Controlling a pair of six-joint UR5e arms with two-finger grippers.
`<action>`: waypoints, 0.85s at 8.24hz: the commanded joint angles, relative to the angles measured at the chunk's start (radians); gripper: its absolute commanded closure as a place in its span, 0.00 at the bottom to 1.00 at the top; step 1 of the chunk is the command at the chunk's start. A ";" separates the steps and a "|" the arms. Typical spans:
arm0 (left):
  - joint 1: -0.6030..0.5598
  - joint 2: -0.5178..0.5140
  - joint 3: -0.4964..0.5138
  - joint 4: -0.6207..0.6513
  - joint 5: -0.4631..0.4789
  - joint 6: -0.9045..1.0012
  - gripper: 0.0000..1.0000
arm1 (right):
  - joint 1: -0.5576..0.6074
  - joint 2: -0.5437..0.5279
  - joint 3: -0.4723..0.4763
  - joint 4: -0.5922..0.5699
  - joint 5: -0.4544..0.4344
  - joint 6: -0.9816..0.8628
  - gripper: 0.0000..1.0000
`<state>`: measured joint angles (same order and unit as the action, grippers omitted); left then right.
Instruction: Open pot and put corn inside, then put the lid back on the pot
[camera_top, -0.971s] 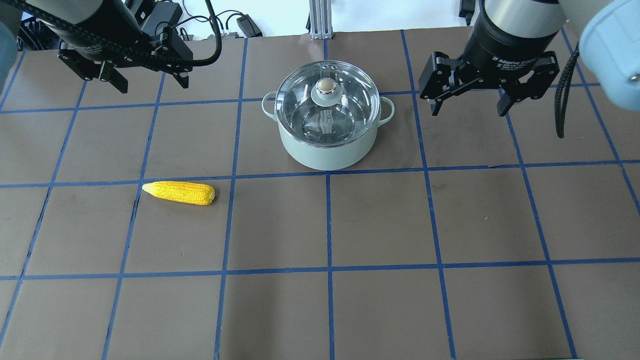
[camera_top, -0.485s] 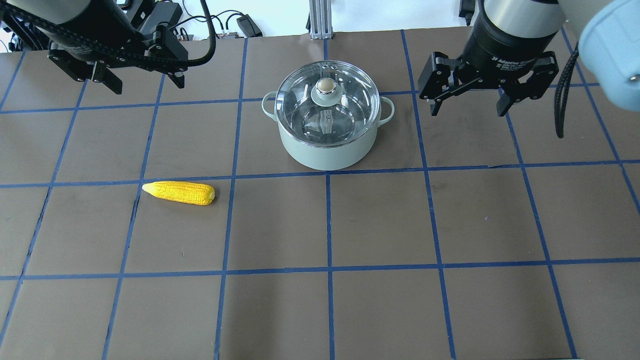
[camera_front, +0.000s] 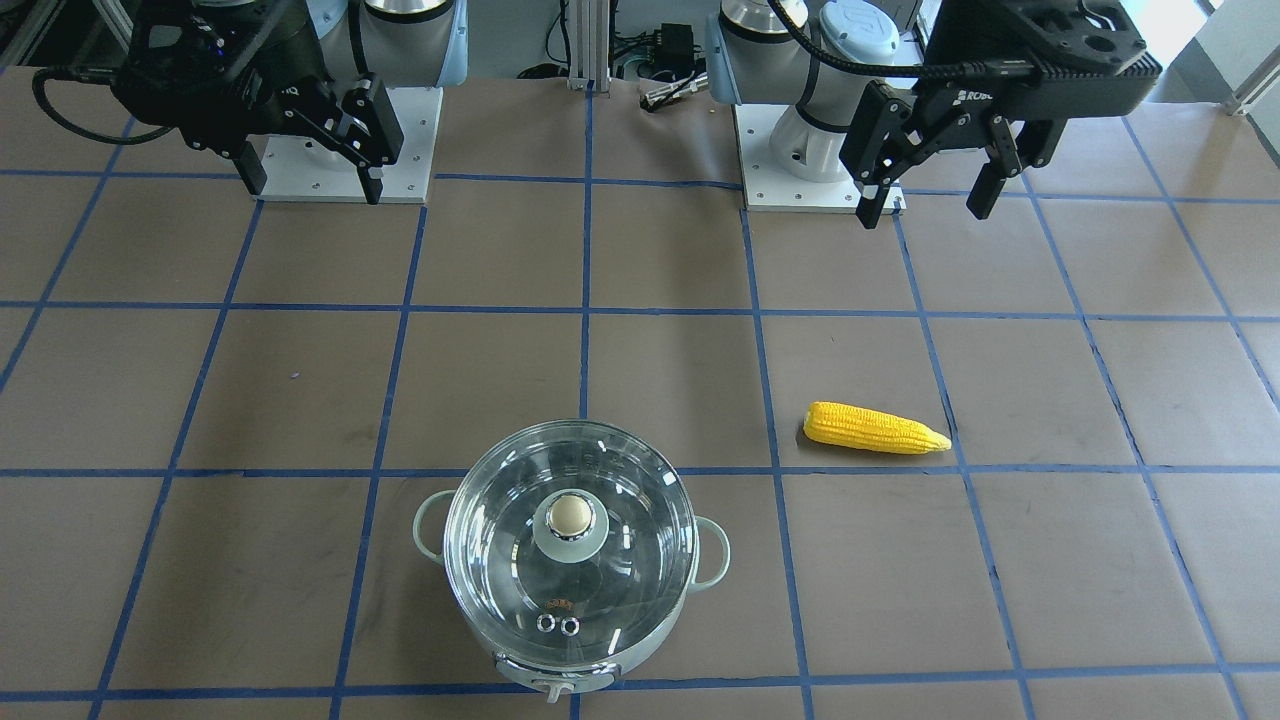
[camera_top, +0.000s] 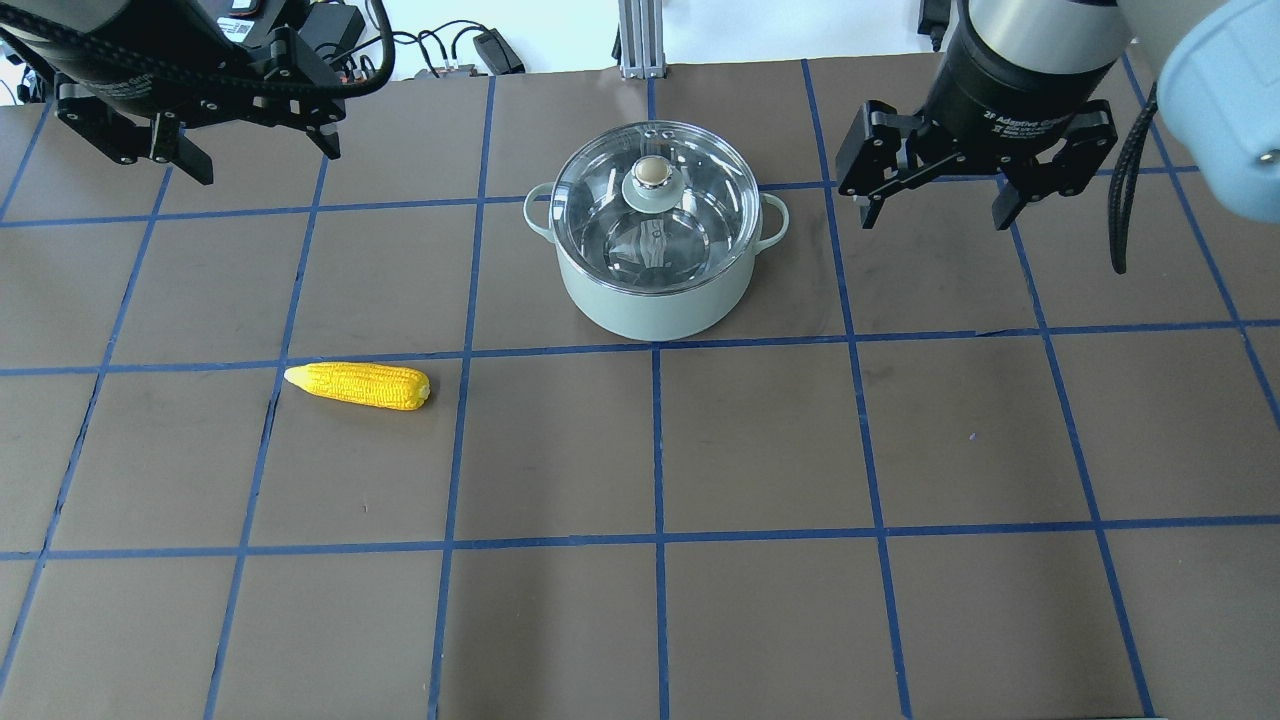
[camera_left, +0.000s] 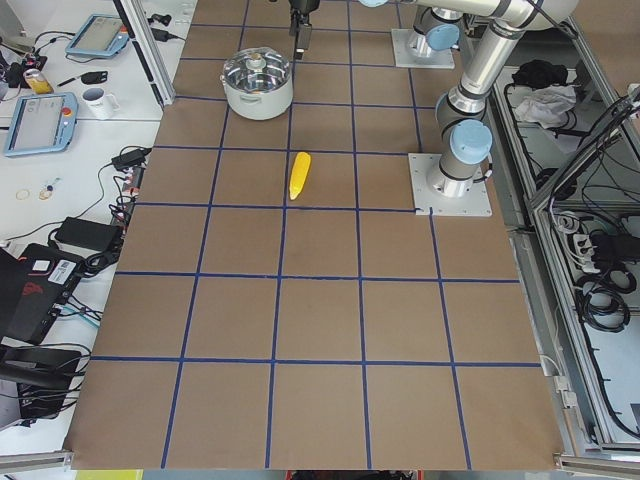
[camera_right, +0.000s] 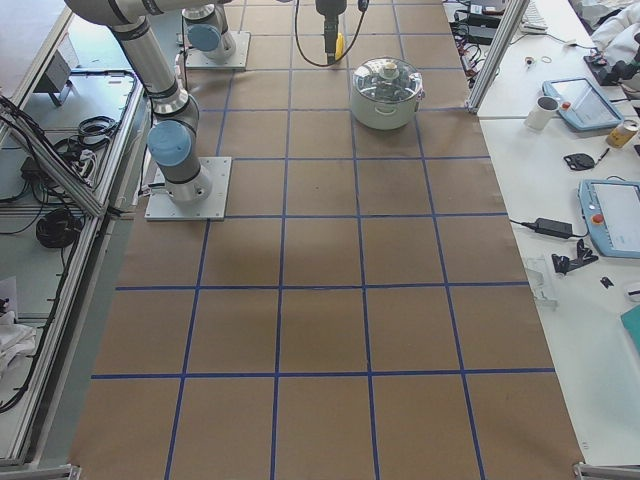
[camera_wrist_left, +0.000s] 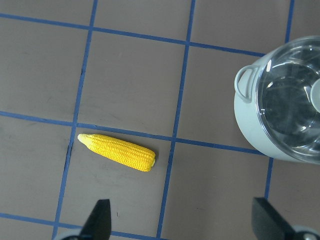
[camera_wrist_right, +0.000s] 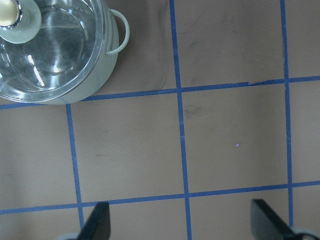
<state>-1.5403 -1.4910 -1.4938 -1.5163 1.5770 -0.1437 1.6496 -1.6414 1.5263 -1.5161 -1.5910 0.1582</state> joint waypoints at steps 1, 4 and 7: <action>0.054 -0.011 -0.002 0.002 0.026 -0.241 0.00 | -0.001 0.000 0.000 -0.004 0.003 -0.003 0.00; 0.097 -0.020 -0.019 0.005 0.021 -0.476 0.00 | 0.001 0.003 0.000 -0.006 0.051 -0.011 0.00; 0.097 -0.041 -0.051 0.007 0.024 -0.635 0.00 | -0.002 0.000 -0.002 -0.004 0.042 -0.014 0.00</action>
<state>-1.4445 -1.5188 -1.5194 -1.5105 1.6006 -0.7046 1.6489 -1.6408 1.5263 -1.5204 -1.5474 0.1440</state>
